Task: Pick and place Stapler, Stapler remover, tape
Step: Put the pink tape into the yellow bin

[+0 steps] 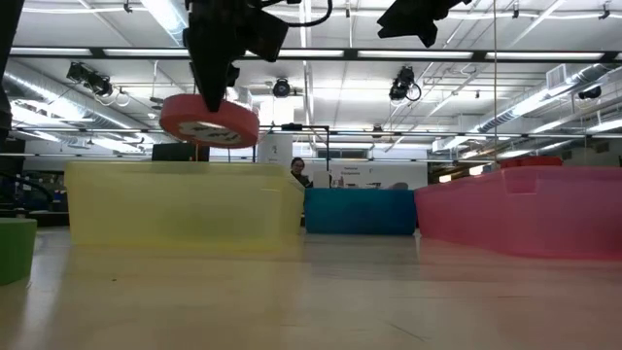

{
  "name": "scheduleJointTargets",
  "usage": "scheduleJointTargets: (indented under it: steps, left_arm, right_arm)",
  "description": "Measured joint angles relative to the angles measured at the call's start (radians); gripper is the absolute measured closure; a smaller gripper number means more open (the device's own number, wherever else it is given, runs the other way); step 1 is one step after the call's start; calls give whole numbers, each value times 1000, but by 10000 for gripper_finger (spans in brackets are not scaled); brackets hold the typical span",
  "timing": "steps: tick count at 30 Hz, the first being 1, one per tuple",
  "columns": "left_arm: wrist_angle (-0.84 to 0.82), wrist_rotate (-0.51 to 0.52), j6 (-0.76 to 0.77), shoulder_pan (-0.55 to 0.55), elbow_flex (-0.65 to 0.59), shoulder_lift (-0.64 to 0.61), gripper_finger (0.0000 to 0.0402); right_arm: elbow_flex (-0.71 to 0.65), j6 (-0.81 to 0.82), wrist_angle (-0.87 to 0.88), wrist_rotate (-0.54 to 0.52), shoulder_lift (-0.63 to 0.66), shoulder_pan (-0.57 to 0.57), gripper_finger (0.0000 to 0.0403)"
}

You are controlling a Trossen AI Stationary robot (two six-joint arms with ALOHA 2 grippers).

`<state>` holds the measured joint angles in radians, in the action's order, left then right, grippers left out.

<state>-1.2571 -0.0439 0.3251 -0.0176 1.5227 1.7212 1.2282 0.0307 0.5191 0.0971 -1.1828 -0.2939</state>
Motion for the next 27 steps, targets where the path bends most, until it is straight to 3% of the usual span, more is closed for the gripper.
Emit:
scheduleJointTargets:
  steps: [18,27]
  left_arm:
    - [222,13,-75,-52,-242,0,303]
    - [283,14,-75,-52,-274,0,295]
  right_arm:
    - [0,21,-1,-2,0,0,282]
    - [0,66,-2,0,0,0,282]
